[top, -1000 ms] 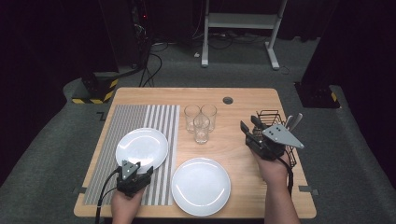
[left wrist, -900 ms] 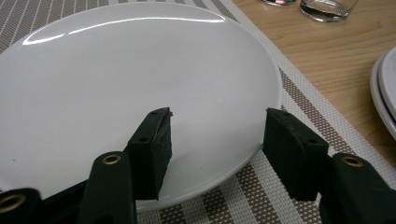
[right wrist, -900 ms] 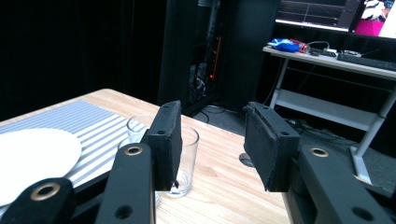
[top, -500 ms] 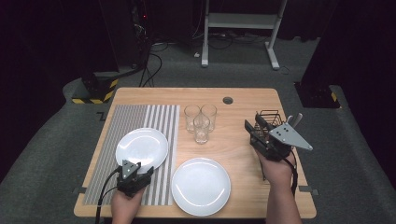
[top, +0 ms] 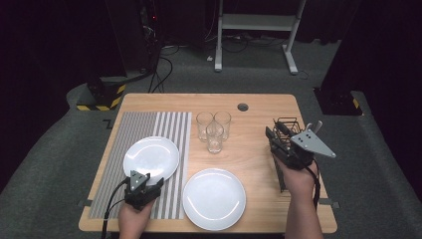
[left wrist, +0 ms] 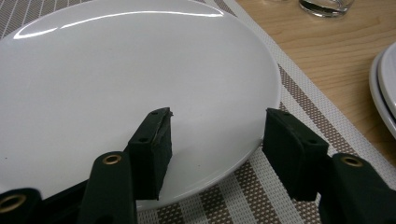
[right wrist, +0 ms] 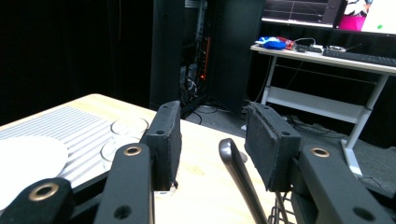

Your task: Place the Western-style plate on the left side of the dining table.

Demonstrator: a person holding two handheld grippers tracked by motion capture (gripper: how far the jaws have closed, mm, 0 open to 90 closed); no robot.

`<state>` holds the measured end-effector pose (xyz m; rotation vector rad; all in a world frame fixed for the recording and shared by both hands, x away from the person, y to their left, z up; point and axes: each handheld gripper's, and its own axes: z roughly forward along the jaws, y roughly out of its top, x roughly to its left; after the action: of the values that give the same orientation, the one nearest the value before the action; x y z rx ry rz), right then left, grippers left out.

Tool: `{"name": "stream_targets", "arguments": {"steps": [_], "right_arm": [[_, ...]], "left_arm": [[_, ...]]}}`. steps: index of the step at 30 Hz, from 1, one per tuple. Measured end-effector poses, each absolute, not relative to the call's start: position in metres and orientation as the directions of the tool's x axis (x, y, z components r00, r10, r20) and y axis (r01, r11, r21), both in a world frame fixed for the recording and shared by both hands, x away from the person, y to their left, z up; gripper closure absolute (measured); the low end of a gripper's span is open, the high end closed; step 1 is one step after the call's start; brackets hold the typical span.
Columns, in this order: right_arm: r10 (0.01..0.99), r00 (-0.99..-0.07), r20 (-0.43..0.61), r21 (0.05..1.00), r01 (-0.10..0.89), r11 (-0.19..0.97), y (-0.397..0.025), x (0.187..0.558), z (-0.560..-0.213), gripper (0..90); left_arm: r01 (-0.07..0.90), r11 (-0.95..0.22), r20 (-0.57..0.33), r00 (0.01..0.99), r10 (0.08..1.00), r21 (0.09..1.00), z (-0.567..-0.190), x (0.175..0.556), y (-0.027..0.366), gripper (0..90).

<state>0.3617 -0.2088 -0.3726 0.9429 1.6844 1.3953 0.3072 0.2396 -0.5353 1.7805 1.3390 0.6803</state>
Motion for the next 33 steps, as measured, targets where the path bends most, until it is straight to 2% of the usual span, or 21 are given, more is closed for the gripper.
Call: {"name": "stream_targets", "arguments": {"steps": [10,33], "right_arm": [[0.890,-0.444,-0.099,0.979,0.117,0.168,-0.208,0.370,-0.380,57.3],[0.904,-0.418,-0.090,0.976,0.141,0.163,-0.212,0.372,-0.383,73.1]], "left_arm": [[0.531,-0.127,-0.045,0.298,0.954,0.838,-0.535,0.307,0.240,42.3],[0.528,-0.121,-0.050,0.297,0.953,0.841,-0.535,0.307,0.240,42.8]]}}
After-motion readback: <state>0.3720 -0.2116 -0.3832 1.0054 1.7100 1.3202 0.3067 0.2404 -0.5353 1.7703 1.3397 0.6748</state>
